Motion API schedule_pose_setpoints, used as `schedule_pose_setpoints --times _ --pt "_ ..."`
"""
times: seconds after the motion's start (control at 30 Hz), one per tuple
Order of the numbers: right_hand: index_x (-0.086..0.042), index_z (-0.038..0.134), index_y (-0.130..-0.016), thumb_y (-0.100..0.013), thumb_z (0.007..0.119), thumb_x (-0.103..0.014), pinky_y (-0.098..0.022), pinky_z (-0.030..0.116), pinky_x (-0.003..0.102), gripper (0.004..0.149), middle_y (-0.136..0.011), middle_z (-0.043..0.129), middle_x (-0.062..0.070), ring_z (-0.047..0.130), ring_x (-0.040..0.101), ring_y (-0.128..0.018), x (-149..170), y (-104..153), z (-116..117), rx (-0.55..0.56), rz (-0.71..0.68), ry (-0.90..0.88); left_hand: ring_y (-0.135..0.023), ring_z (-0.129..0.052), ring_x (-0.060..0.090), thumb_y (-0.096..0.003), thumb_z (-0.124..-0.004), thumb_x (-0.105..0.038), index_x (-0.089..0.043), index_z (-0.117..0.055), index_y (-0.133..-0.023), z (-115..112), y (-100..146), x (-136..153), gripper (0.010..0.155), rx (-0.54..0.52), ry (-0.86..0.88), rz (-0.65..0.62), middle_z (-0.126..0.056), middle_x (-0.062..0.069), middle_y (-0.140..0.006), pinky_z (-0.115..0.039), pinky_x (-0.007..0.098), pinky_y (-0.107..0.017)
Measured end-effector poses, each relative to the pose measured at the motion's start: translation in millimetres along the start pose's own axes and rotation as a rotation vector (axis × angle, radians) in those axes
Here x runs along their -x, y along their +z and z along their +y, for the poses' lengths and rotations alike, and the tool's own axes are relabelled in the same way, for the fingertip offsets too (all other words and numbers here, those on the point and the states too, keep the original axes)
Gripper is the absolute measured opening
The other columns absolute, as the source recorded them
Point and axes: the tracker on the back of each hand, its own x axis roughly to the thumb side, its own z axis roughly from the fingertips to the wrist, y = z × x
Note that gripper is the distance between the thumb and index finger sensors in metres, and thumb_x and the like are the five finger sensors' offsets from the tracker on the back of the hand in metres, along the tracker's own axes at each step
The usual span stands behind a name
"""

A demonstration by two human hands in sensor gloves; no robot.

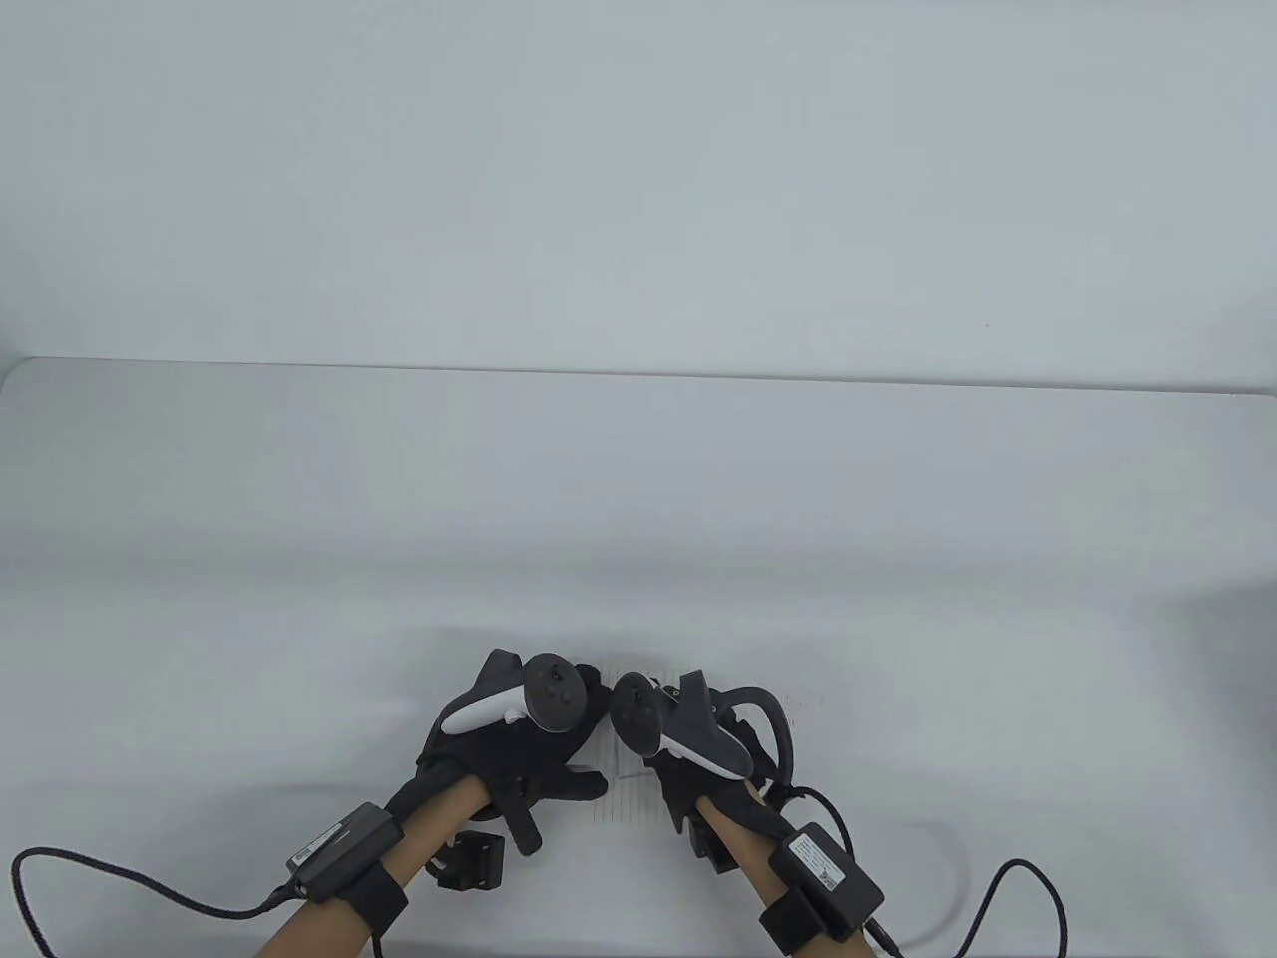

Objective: Apply wax crayon on paper

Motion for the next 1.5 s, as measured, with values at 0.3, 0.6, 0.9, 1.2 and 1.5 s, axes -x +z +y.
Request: schedule_pose_setpoints --times 0.3,0.6,0.9,1.2,1.5 --pt "-0.014 0.077 -0.095 -0.055 0.073 -0.03 -0.023 0.085 0.027 0.044 -0.055 0.095 0.002 0.093 0.002 -0.024 -4.9 -1.9 2.3 -0.003 -0.018 -0.028 -0.1 0.032 0.01 -0.0541 -0.06 -0.056 -0.043 0.012 -0.102 0.0 -0.1 0.0 0.088 0.0 0.0 0.0 0.026 -0.02 -0.107 0.023 0.047 -0.07" --pt "-0.014 0.077 -0.095 -0.055 0.073 -0.03 -0.023 0.085 0.029 0.043 -0.055 0.095 0.004 0.093 0.003 -0.024 0.9 -1.8 -0.1 -0.058 0.044 -0.081 -0.1 0.032 0.01 -0.0542 -0.06 -0.056 -0.043 0.012 -0.102 -0.1 -0.2 0.0 0.088 0.0 0.0 0.0 0.027 -0.02 -0.107 0.023 0.047 -0.07" --pt "-0.015 0.078 -0.094 -0.054 0.074 -0.03 -0.023 0.085 0.029 0.043 -0.055 0.096 0.004 0.093 0.003 -0.024 2.1 0.6 -0.6 -0.057 0.054 -0.074 -0.1 0.032 0.01 -0.0543 -0.06 -0.056 -0.043 0.012 -0.102 -0.1 -0.2 0.1 0.088 0.001 0.002 -0.001 0.027 -0.02 -0.107 0.023 0.047 -0.07" --pt "-0.015 0.078 -0.094 -0.054 0.074 -0.03 -0.022 0.085 0.029 0.043 -0.054 0.096 0.004 0.093 0.003 -0.023 0.6 1.2 -3.1 -0.061 0.063 -0.038 -0.1 0.032 0.01 -0.0543 -0.06 -0.056 -0.043 0.012 -0.102 -0.1 -0.2 0.1 0.088 0.001 0.002 -0.001 0.027 -0.02 -0.107 0.023 0.047 -0.07" --pt "-0.015 0.077 -0.095 -0.055 0.074 -0.03 -0.023 0.085 0.029 0.043 -0.055 0.095 0.003 0.093 0.003 -0.024 -2.3 3.1 -4.0 -0.125 0.059 -0.065 -0.1 0.032 0.01 -0.0543 -0.06 -0.056 -0.043 0.012 -0.102 -0.1 -0.3 0.0 0.088 0.002 0.002 -0.002 0.027 -0.02 -0.107 0.023 0.047 -0.07"
